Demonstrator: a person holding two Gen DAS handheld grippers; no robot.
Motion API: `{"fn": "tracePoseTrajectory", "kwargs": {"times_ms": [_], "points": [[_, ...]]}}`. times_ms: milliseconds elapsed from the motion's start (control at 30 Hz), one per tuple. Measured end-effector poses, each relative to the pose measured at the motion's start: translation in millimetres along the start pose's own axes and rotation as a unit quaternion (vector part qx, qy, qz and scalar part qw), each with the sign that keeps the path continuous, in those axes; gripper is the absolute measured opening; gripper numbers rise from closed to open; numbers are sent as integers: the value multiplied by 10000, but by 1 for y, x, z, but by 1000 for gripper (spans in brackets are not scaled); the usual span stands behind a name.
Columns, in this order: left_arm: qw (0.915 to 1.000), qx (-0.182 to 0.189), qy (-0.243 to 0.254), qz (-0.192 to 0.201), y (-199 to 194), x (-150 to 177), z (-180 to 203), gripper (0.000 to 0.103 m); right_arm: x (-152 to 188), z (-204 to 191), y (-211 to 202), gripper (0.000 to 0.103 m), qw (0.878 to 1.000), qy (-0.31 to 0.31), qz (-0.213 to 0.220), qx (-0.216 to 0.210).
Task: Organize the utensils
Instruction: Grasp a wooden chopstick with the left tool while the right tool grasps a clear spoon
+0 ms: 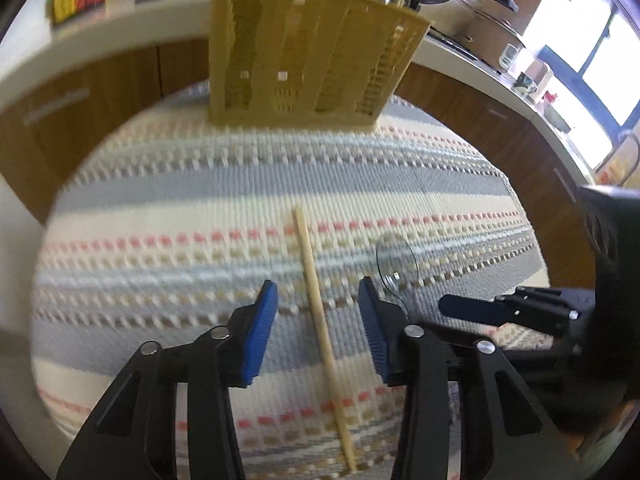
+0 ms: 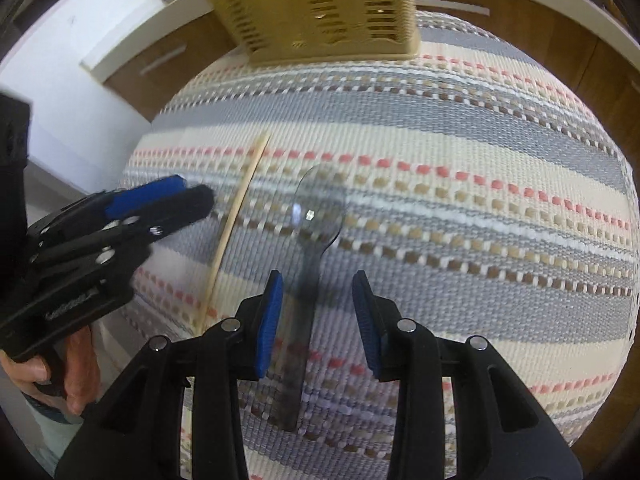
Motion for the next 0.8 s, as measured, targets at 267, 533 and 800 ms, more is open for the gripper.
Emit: {"fn": "tracePoseTrajectory", "kwargs": {"times_ms": [267,533,800], "points": [[9991,-308,249,-156,14,9,15,38,15,-21,12,29,9979,-409,161,478],[9960,-740,477,-153,24,13,33,33,11,-15,14,14,9954,-541,251,744],[9908,-1173,673,-26,23,14,36,4,13,-4,-3,10,9949,-526,353,781]]}}
Point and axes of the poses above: each gripper's, at about its wrist camera, not at the fingertips, and y roughly the way its jaws point, z to its right, x to its underside, the point moved 4 cm from there along y, roughly the way its jaws point, and after that the axes turned 13 degrees about -x, right-handed, at the moved point
